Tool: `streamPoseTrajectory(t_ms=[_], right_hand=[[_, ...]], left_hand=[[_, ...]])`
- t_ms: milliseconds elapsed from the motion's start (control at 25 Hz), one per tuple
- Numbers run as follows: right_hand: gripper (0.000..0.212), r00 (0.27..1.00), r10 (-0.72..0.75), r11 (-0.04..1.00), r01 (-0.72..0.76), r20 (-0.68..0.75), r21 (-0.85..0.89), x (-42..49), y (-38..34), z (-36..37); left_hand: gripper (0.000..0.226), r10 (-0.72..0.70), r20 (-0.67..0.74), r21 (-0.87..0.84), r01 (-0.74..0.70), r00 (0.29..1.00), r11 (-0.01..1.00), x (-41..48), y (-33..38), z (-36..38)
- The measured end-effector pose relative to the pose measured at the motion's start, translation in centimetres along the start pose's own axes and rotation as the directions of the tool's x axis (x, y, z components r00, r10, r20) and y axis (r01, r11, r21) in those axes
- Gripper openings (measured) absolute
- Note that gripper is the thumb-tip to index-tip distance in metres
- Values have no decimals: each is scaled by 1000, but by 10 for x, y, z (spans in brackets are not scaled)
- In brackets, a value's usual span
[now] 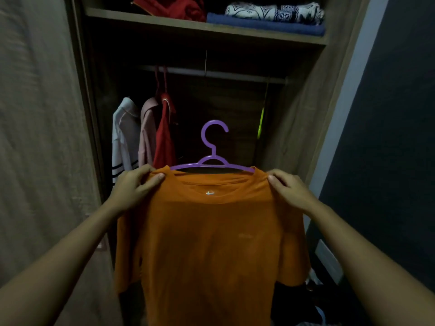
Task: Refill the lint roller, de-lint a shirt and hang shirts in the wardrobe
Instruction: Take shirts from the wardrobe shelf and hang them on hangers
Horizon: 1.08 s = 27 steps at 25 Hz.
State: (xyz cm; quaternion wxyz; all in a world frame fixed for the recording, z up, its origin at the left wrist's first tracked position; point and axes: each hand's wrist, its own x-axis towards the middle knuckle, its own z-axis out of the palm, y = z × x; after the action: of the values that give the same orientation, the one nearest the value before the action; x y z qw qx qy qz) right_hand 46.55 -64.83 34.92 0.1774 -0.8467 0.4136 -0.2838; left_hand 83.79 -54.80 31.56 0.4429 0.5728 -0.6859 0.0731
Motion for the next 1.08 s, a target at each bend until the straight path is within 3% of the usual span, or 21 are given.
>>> streamPoseTrajectory(t_ms=[80, 160, 320, 360, 440, 480, 560, 640, 720, 800, 840, 920, 960, 1080], right_hand=[[22, 997, 6, 1000, -8, 78, 19, -5, -3, 1], [23, 998, 4, 1000, -5, 65, 19, -7, -7, 9], [25, 998, -21, 1000, 21, -63, 7, -5, -7, 17], [26, 997, -24, 1000, 25, -79, 10, -4, -7, 17], [27, 995, -22, 998, 28, -97, 55, -2, -8, 15], [28, 995, -18, 997, 26, -102, 77, -1, -9, 13], [29, 992, -19, 995, 32, -122, 99, 1, -9, 10], [30, 988, 10, 978, 22, -155, 207, 2, -14, 8], [31, 964, 144, 931, -55, -225, 362, 7, -17, 11], [20, 899, 279, 938, -180, -337, 296, 12, -22, 16], [27, 887, 300, 946, -229, -351, 230, 14, -29, 21], [45, 930, 233, 963, -181, -285, 197, 16, -52, 33], [47, 961, 186, 952, -126, -204, 278, 18, -67, 39], [53, 983, 139, 750, -182, 118, 636, 21, -116, 54]], left_hand=[[30, 20, 90, -11, -19, 996, 1000, 0, 3, -5], [35, 47, 170, 6, -49, 984, 999, 3, 10, -9], [75, 140, 188, 129, -166, 972, 978, 12, 21, -9], [72, 168, 144, 117, -185, 975, 976, 13, 23, -9], [41, 136, 23, 6, -137, 990, 991, 20, 28, -17], [28, 99, 37, -36, -97, 994, 995, 24, 28, -25], [31, 43, 225, 1, -44, 974, 999, 30, 27, -39], [53, 37, 341, 39, -53, 939, 998, 31, 27, -43], [68, 34, 295, 45, -50, 955, 998, 32, 27, -39], [57, 3, 194, 91, -21, 981, 996, 28, 31, -36], [50, -19, 141, 131, 0, 990, 991, 24, 33, -35], [38, -55, 46, 226, 43, 997, 973, 15, 42, -33], [36, -76, 10, 273, 70, 997, 959, 11, 51, -31], [35, -150, -68, 415, 165, 986, 895, 4, 79, -17]])
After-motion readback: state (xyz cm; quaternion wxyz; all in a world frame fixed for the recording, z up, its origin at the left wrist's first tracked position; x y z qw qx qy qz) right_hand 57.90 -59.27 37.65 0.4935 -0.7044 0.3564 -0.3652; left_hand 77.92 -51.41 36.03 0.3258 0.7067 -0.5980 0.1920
